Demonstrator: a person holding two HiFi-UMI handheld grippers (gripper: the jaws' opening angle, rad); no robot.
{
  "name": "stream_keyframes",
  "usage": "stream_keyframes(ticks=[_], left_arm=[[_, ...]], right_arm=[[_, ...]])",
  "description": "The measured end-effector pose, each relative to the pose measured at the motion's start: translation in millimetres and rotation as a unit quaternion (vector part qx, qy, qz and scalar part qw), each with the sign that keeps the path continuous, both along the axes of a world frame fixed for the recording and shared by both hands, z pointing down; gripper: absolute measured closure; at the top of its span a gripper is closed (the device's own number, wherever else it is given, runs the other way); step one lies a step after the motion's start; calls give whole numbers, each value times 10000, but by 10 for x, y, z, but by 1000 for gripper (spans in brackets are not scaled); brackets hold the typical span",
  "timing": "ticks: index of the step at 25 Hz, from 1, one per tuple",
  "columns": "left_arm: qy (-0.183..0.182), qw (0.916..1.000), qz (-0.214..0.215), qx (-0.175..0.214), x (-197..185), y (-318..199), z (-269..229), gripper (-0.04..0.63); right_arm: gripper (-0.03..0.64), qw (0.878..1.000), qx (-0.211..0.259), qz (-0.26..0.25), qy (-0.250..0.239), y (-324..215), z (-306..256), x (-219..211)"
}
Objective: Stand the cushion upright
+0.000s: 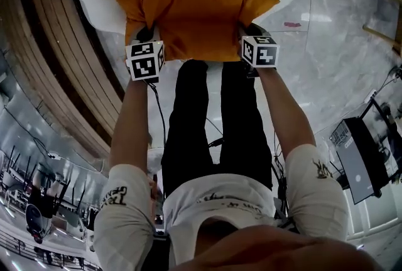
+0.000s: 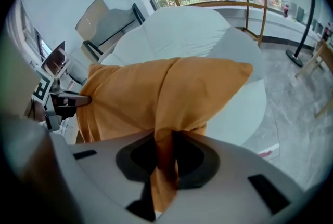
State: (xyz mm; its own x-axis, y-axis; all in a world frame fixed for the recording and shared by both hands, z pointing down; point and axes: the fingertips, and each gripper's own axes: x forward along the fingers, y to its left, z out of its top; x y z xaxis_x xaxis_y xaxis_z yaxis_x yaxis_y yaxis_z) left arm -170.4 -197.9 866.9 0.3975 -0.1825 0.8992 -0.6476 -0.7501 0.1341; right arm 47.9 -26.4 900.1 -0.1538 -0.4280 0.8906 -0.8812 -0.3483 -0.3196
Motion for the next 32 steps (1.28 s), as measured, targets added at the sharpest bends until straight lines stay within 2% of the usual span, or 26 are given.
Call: stream_keyframes(ticks=[5,12,17,21,26,32], left_arm=[[584,9976,-219,306,321,-113,-455,569],[966,9893,-613,906,799,-551,-976,568],[996,9839,-755,1276,1068,-841,-1087,568],[1003,9765,-1051,1594,1152,-1171,-1044,568],[857,9748,-1408,1502,1153,-1475,-818,558],[718,9789,-1321,1385,1218,-1578,-463,557]], right_arm=[[543,9981,323,-280,453,-309,-540,492],[535,9885,927,-555,1062,-1022,-1117,1179],[535,9775,1272,-835,1461,-1658,-1209,1633],[534,9696,1474,-1145,1582,-2154,-1182,1794],[532,9627,1662,-1332,1669,-2578,-1036,1895],[531,9548,1767,-1486,1872,-2847,-749,2018]])
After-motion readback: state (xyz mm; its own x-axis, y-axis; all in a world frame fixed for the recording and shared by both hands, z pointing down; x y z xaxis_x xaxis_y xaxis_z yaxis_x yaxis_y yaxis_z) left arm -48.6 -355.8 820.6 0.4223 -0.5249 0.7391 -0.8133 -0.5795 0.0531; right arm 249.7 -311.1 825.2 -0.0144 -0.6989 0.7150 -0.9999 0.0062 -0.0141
